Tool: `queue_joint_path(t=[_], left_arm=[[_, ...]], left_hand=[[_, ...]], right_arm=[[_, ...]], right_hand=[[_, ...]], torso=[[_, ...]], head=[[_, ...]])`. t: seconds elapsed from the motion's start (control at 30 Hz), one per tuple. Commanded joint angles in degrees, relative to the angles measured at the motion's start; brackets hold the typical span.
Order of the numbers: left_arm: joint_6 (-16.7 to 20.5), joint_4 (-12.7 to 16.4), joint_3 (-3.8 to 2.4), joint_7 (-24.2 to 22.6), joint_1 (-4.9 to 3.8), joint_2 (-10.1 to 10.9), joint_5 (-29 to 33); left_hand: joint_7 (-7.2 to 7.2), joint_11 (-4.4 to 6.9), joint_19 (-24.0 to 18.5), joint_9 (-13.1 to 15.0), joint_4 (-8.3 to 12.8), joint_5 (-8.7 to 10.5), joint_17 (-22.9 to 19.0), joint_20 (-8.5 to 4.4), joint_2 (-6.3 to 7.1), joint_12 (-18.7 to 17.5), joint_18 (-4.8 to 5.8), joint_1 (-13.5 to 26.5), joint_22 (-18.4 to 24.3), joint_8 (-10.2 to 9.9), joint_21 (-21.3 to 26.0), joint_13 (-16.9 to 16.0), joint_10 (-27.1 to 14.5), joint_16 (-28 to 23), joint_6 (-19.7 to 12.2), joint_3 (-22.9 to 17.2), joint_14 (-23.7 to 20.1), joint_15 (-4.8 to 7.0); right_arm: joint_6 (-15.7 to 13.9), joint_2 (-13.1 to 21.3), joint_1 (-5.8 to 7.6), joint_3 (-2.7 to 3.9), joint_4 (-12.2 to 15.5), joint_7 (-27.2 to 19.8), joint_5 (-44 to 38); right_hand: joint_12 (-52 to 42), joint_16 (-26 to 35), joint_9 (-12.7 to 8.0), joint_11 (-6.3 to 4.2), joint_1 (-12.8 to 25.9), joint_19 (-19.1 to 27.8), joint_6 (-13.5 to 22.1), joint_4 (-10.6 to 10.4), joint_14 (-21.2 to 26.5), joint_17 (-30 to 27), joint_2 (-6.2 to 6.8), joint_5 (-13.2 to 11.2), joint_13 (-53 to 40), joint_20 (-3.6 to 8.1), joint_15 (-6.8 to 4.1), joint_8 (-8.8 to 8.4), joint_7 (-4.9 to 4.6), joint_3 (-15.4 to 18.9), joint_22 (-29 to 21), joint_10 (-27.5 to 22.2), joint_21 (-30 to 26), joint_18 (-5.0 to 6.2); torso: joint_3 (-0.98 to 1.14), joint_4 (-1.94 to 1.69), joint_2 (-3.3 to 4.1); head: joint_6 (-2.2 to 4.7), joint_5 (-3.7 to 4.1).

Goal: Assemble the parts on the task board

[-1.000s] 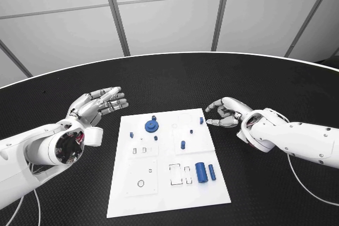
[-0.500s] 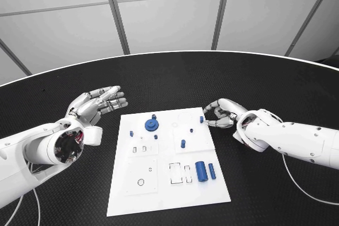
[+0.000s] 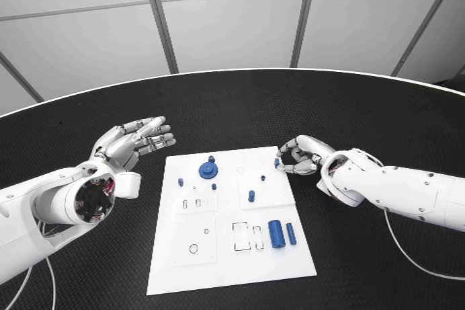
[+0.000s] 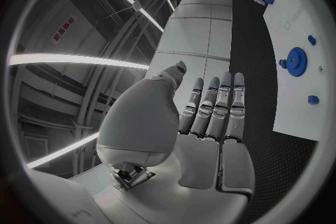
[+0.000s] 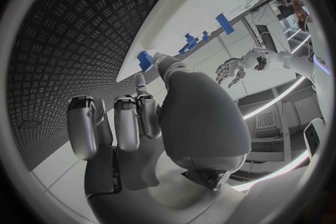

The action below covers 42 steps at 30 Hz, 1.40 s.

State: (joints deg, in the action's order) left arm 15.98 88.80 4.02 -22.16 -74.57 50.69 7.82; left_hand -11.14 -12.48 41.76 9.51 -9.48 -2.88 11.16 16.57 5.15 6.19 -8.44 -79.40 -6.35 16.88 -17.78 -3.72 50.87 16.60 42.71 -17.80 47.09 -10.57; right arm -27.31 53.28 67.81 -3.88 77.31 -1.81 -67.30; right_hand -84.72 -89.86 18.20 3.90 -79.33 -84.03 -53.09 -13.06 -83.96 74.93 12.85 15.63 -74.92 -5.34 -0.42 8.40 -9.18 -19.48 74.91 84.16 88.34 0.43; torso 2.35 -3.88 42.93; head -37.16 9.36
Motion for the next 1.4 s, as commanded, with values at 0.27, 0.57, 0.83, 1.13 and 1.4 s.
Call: queue_joint_path(t=[0.27,0.57,0.83,1.13,1.4], left_arm=[[0.0,0.2,0.00,0.0,0.00,0.1,0.0],[0.0,0.3,0.00,0.1,0.00,0.2,0.0],[0.0,0.3,-0.01,0.1,-0.01,0.3,0.0],[0.0,0.4,-0.01,0.1,-0.01,0.4,0.0],[0.1,0.5,-0.01,0.1,-0.01,0.5,0.0]], left_hand=[[-4.17,-0.09,0.4,0.0,-0.2,-0.17,0.1,0.04,0.01,-0.2,-0.98,0.0,0.0,-0.2,0.1,0.0,0.2,-0.4,0.3,-0.3,-0.1,0.13],[-4.17,-0.09,0.4,0.0,-0.2,-0.17,0.1,0.04,0.01,-0.2,-0.98,0.0,0.0,-0.2,0.1,0.0,0.2,-0.4,0.3,-0.3,-0.1,0.13],[-4.17,-0.09,0.4,0.0,-0.2,-0.17,0.1,0.04,0.01,-0.2,-0.98,0.0,0.0,-0.2,0.1,0.0,0.2,-0.4,0.3,-0.3,-0.1,0.13],[-4.17,-0.09,0.4,0.0,-0.2,-0.17,0.1,0.04,0.01,-0.2,-0.98,0.0,0.0,-0.2,0.1,0.0,0.2,-0.4,0.3,-0.3,-0.1,0.13],[-4.22,-0.13,0.4,0.0,-0.1,-0.17,0.1,0.04,0.05,-0.3,-0.97,0.0,0.1,-0.3,0.2,0.0,0.2,-0.4,0.3,-0.5,-0.1,0.12]], right_arm=[[0.4,-0.7,0.00,0.00,-0.5,0.3,0.0],[0.5,-1.1,0.00,0.00,-1.0,0.6,0.0],[0.8,-1.6,0.00,0.00,-1.4,0.8,0.0],[1.0,-2.0,0.00,0.01,-1.8,1.0,0.0],[1.1,-2.3,0.00,0.01,-2.0,1.3,0.0]], right_hand=[[-0.6,-0.1,0.2,0.27,-0.2,-5.4,-1.3,0.0,-6.0,15.1,-0.72,0.4,-11.1,-0.34,0.20,0.69,0.15,-0.7,14.2,2.2,0.7,-0.13],[-0.7,-0.1,0.2,0.24,-0.2,-5.5,-1.4,0.0,-6.0,15.1,-0.83,0.4,-11.2,-0.32,0.17,0.74,0.18,-0.8,14.3,2.3,0.8,-0.17],[-1.0,-0.1,0.3,-0.01,-0.9,-5.7,-2.6,0.5,-6.0,15.1,-1.80,0.7,-11.4,-0.12,-0.06,1.30,0.45,-2.4,14.7,2.6,1.2,-0.28],[-1.2,-0.1,0.3,-0.09,-1.2,-5.8,-2.9,0.8,-6.0,15.1,-2.21,0.7,-11.6,-0.03,-0.16,1.45,0.53,-3.2,14.8,2.7,1.3,-0.32],[-1.4,-0.1,0.5,-0.22,-1.4,-5.9,-3.4,1.3,-6.0,15.1,-2.46,0.7,-11.7,0.07,-0.26,1.79,0.70,-3.9,14.9,2.9,1.4,-0.36]], torso=[[0.04,0.06,-0.04],[0.05,0.05,-0.01],[0.10,0.04,-0.01],[0.09,0.05,-0.01],[0.09,0.02,-0.01]], head=[[-0.23,-0.23],[-0.23,-0.29],[-0.29,-0.37],[-0.41,-0.61],[-0.58,-0.68]])
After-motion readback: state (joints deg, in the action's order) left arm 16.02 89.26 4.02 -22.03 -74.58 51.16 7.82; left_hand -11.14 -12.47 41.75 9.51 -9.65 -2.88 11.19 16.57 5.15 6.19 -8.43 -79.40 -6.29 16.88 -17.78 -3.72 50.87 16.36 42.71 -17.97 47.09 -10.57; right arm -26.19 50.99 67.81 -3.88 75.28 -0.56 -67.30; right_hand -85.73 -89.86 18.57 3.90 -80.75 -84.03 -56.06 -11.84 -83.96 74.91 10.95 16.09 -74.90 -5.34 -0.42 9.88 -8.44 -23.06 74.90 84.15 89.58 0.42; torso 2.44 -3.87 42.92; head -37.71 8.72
